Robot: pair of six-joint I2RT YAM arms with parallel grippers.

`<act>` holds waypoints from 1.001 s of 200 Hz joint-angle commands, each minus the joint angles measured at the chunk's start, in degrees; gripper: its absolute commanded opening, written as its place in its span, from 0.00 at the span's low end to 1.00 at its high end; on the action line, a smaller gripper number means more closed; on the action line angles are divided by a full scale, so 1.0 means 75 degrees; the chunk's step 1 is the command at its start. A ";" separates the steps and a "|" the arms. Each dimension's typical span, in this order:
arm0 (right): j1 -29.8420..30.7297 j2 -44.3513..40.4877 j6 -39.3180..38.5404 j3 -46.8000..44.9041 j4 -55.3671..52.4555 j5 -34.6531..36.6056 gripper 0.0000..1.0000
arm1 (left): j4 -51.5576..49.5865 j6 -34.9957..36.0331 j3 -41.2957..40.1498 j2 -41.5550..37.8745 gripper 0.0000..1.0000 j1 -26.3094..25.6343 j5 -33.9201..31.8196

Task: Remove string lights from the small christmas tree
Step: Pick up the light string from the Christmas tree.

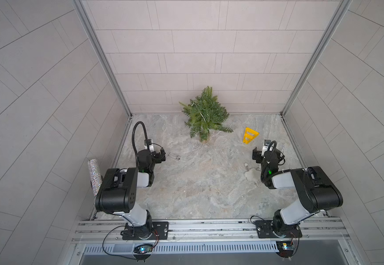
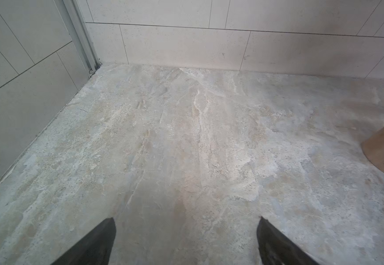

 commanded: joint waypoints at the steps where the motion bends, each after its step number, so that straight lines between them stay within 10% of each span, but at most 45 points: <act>1: -0.0015 0.0075 -0.0062 0.0041 0.0028 -0.0036 1.00 | 0.0121 0.0106 0.0038 0.0001 1.00 -0.0067 -0.0102; 161: -0.0032 0.0059 -0.0072 0.0040 0.0020 -0.0072 1.00 | 0.0050 0.0061 0.0096 0.0032 1.00 -0.0009 -0.0032; 193: 0.0158 0.0026 -0.0194 -0.0257 0.0577 0.0169 0.98 | -0.0265 0.0131 0.0126 -0.0338 0.86 -0.0032 0.0019; 200: 0.0284 -0.0095 -0.0259 -0.0378 0.0769 0.0498 0.99 | -0.0957 0.0093 0.0316 -0.0725 0.96 -0.0047 0.0015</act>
